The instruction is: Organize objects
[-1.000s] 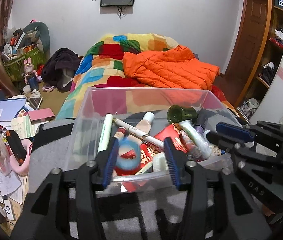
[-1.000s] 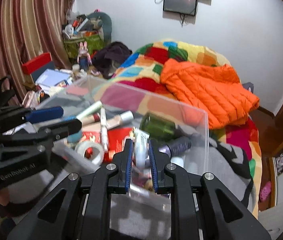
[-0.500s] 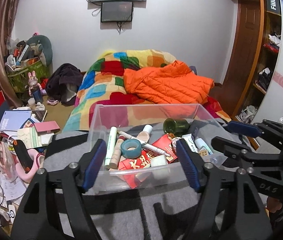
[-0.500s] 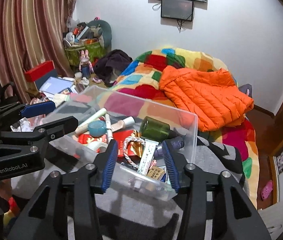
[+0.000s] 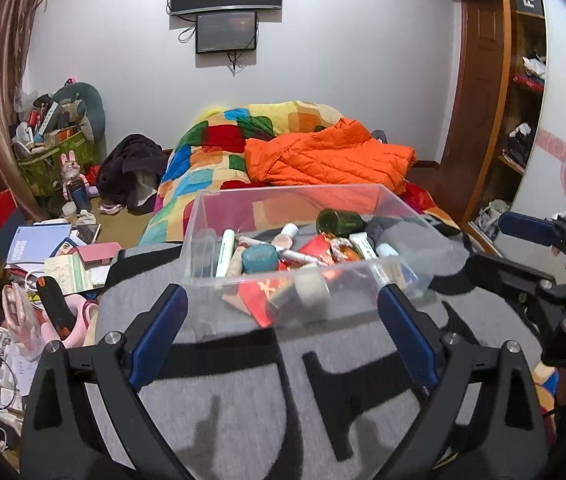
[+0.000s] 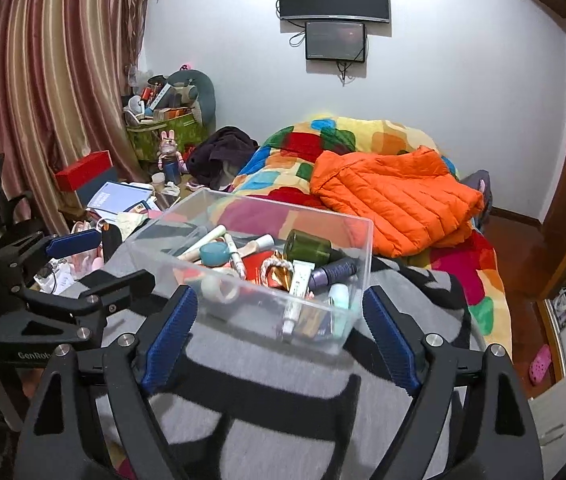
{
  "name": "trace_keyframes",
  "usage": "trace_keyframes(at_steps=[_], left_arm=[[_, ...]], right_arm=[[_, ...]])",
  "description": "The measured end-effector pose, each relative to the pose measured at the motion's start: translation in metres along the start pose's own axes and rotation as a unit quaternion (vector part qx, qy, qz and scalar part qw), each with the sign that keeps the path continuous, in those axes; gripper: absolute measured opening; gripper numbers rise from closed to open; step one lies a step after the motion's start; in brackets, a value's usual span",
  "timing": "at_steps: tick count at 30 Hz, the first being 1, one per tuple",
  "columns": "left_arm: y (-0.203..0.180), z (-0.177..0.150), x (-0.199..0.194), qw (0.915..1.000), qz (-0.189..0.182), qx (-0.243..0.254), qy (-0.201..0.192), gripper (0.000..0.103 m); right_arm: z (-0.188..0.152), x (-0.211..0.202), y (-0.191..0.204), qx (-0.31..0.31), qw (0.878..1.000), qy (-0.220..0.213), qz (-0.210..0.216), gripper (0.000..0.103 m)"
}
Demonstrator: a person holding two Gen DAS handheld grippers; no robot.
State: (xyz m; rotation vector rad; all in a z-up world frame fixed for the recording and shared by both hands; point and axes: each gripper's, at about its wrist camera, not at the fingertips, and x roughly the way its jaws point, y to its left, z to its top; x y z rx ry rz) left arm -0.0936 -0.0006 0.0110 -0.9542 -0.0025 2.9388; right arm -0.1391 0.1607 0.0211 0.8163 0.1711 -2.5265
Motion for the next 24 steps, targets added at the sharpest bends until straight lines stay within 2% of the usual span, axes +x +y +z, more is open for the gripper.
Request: trace_keyframes(at_steps=[9, 24], left_arm=[[-0.01, -0.013, -0.006, 1.0, -0.005, -0.001, 0.002, 0.098], [-0.01, -0.014, -0.004, 0.9999, -0.009, -0.009, 0.004, 0.098]], right_arm=[[-0.017, -0.001, -0.004, 0.021, 1.0, 0.016, -0.001, 0.083], [-0.02, 0.004, -0.003, 0.023, 1.0, 0.021, 0.002, 0.083]])
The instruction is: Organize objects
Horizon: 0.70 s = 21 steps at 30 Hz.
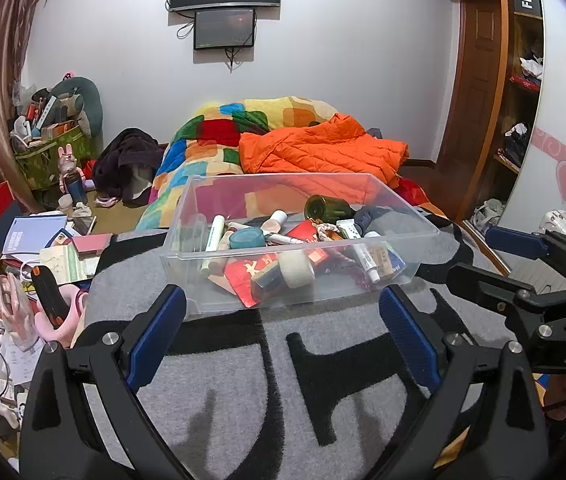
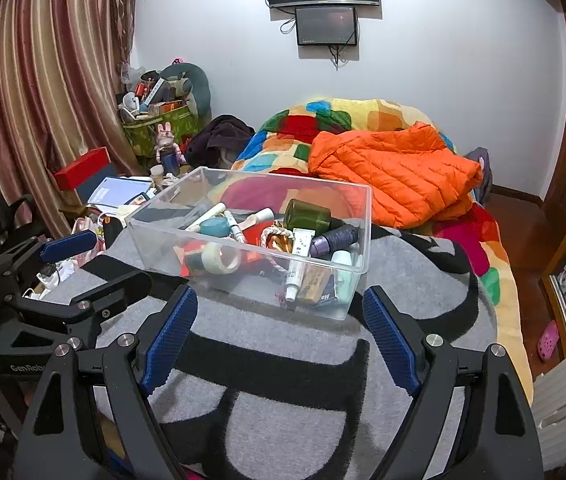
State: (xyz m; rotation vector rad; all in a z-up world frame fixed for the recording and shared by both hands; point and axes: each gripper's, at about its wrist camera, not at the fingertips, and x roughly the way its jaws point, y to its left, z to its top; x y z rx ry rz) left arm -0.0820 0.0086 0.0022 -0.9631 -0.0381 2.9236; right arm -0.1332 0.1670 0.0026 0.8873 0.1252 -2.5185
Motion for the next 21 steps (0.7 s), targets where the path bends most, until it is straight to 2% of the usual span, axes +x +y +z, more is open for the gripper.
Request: trace_keyframes(at_steps=[21], left_arm=[[0.0002, 0.0011, 0.0014, 1.0, -0.001, -0.006, 0.003, 0.099]], right_arm=[[-0.0008, 0.0027, 0.0003, 0.002, 1.0, 0.002, 0.003, 0.083]])
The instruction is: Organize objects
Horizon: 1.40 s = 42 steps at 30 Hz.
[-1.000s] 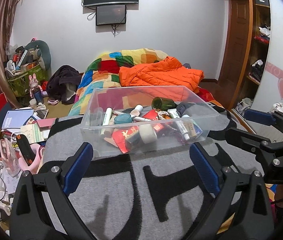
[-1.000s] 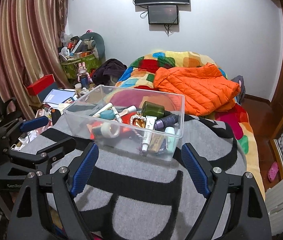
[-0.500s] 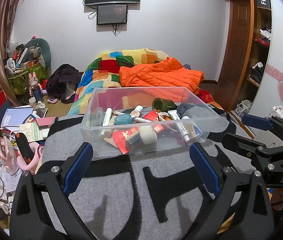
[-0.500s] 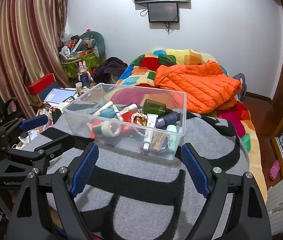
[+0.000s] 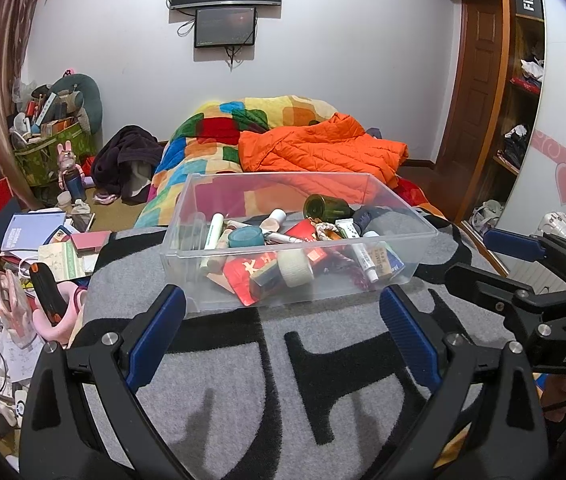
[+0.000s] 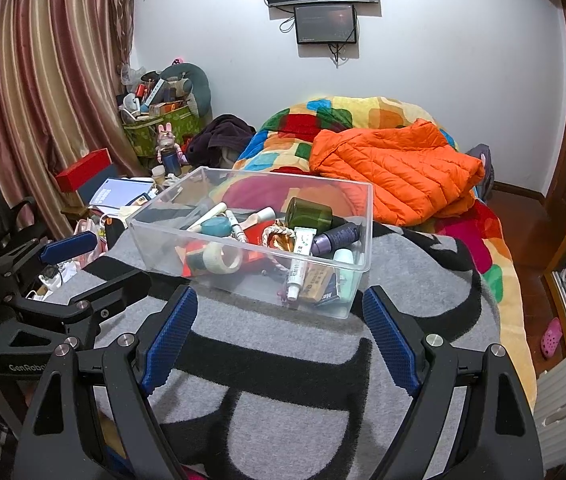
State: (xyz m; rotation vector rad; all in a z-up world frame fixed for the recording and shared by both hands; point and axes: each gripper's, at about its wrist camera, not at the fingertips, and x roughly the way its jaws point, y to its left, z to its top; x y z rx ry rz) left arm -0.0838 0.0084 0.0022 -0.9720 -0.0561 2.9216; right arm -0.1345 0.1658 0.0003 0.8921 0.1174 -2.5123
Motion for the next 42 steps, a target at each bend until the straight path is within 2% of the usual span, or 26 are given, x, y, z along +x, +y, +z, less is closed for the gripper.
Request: trace_keyframes(at_steps=[33, 42], left_arm=[[-0.0022, -0.0014, 0.0019, 1.0, -0.004, -0.004, 0.004, 0.101], [0.0016, -0.0031, 0.0044, 0.9995, -0.024, -0.015, 0.014, 0.101]], right_arm=[[0.0003, 0.0002, -0.0002, 0.002, 1.0, 0.002, 0.0, 0.083], [-0.0014, 0.0012, 0.0013, 0.008, 1.0, 0.004, 0.003, 0.083]])
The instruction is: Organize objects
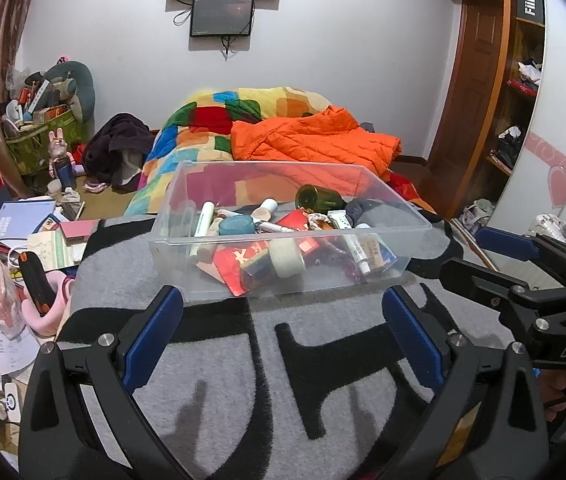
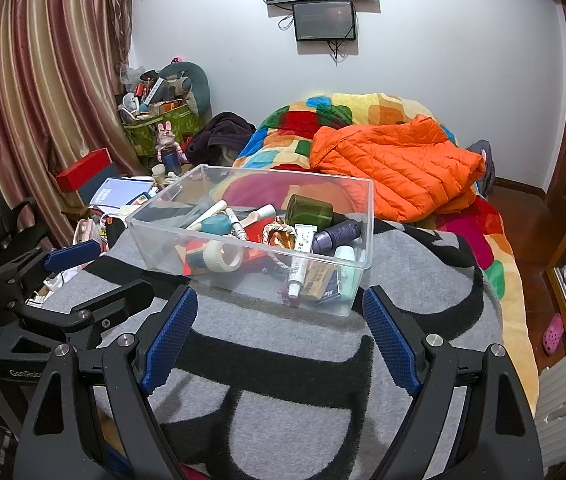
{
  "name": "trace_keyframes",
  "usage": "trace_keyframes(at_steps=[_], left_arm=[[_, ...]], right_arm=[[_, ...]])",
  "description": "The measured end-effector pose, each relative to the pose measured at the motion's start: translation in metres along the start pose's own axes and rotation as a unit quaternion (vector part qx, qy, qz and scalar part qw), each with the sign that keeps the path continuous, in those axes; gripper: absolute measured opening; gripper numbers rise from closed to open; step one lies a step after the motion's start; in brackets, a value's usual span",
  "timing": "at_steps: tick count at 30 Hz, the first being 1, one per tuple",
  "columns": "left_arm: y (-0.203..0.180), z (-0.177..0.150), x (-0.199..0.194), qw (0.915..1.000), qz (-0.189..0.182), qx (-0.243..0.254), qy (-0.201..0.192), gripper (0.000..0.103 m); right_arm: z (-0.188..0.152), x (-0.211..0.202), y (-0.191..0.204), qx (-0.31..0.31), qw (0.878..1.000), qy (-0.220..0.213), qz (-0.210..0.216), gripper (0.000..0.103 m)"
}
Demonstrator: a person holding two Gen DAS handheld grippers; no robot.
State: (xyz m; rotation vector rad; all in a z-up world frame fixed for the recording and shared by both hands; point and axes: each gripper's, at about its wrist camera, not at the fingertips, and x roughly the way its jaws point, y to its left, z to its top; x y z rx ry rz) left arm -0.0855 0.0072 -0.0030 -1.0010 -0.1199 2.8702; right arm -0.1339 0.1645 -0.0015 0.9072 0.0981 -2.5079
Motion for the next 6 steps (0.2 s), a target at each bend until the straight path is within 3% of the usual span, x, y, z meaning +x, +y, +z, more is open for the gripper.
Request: trace_keyframes(at_steps=[6], left_arm=[[-0.0028, 0.0001, -0.0045, 0.9999, -0.005, 0.003, -0.009, 0.101]], right_arm=[[0.0005, -0.0007, -0.0013, 0.003, 1.0, 0.0, -0.001, 0.083]])
